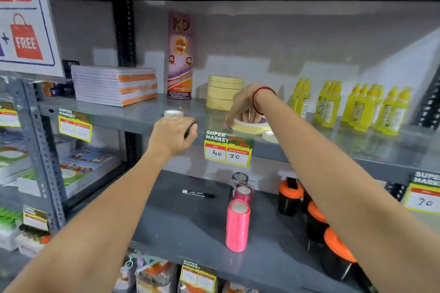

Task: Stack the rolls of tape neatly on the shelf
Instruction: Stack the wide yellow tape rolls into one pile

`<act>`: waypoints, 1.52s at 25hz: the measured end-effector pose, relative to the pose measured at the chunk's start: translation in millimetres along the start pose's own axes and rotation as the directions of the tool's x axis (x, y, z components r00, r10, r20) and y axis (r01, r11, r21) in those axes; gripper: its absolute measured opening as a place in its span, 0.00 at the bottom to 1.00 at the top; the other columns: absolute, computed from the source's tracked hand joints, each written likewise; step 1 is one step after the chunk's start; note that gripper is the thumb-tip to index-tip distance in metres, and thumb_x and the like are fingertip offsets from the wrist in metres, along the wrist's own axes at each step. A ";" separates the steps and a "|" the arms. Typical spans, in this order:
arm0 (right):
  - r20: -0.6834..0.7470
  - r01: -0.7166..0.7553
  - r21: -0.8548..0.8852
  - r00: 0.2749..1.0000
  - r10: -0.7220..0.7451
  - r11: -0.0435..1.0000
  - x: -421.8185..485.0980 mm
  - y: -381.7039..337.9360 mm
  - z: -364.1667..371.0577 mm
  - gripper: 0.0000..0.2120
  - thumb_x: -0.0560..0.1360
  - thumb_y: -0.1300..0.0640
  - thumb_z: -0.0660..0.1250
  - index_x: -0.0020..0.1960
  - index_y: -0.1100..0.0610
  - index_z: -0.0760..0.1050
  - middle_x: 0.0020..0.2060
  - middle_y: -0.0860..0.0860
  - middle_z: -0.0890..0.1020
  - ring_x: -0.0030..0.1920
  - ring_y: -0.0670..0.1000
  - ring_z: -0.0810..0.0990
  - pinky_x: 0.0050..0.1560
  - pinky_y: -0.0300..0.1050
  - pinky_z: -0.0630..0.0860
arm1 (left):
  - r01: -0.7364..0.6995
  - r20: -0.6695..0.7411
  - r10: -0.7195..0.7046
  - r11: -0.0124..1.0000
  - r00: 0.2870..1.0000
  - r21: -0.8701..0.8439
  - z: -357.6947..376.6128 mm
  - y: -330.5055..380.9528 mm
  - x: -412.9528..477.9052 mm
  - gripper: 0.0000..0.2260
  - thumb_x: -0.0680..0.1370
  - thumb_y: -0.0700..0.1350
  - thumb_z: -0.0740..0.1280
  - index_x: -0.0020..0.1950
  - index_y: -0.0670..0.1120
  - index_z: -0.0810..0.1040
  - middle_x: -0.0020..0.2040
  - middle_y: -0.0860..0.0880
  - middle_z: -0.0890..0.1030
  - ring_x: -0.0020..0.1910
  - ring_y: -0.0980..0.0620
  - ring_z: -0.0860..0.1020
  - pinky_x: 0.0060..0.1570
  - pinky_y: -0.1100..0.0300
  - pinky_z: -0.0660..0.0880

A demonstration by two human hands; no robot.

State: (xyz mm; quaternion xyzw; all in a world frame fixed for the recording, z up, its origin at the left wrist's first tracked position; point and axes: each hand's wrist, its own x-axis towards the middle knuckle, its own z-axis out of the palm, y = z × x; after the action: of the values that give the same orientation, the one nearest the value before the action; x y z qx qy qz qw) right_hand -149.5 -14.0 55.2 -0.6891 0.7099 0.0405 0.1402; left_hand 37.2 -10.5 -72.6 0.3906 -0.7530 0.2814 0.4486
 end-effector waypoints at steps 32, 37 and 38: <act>-0.515 0.206 -0.033 0.835 -0.194 0.978 137.0 -15.1 -73.1 0.24 0.75 0.48 0.65 0.64 0.63 0.71 0.63 0.59 0.75 0.62 0.60 0.74 0.60 0.50 0.72 | -0.072 -0.104 0.068 0.997 0.992 -0.031 2.9 -4.3 3.4 0.18 0.72 0.46 0.57 0.40 0.39 0.85 0.36 0.45 0.87 0.31 0.48 0.84 0.31 0.59 0.80; -0.482 0.197 -0.020 0.857 -0.182 0.980 138.0 -16.1 -75.6 0.23 0.75 0.49 0.65 0.65 0.63 0.70 0.64 0.59 0.75 0.62 0.60 0.74 0.62 0.51 0.72 | -0.059 -0.090 0.057 0.998 0.994 -0.024 2.5 -4.4 3.3 0.18 0.72 0.46 0.57 0.40 0.39 0.85 0.36 0.45 0.87 0.31 0.48 0.84 0.31 0.58 0.79; -0.528 0.185 -0.050 0.829 -0.183 0.981 134.6 -17.6 -73.7 0.24 0.75 0.49 0.64 0.64 0.63 0.70 0.64 0.60 0.75 0.63 0.60 0.73 0.63 0.53 0.72 | -0.056 -0.086 0.054 0.998 0.995 -0.021 2.1 -4.0 3.0 0.18 0.72 0.46 0.57 0.40 0.39 0.85 0.36 0.45 0.87 0.32 0.48 0.84 0.32 0.58 0.79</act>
State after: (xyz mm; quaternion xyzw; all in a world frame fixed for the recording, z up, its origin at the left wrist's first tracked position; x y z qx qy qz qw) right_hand -144.2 -163.4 93.8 -0.7382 0.6514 -0.1660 -0.0569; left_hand 38.7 -15.3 -70.5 0.3520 -0.7467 0.3015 0.4770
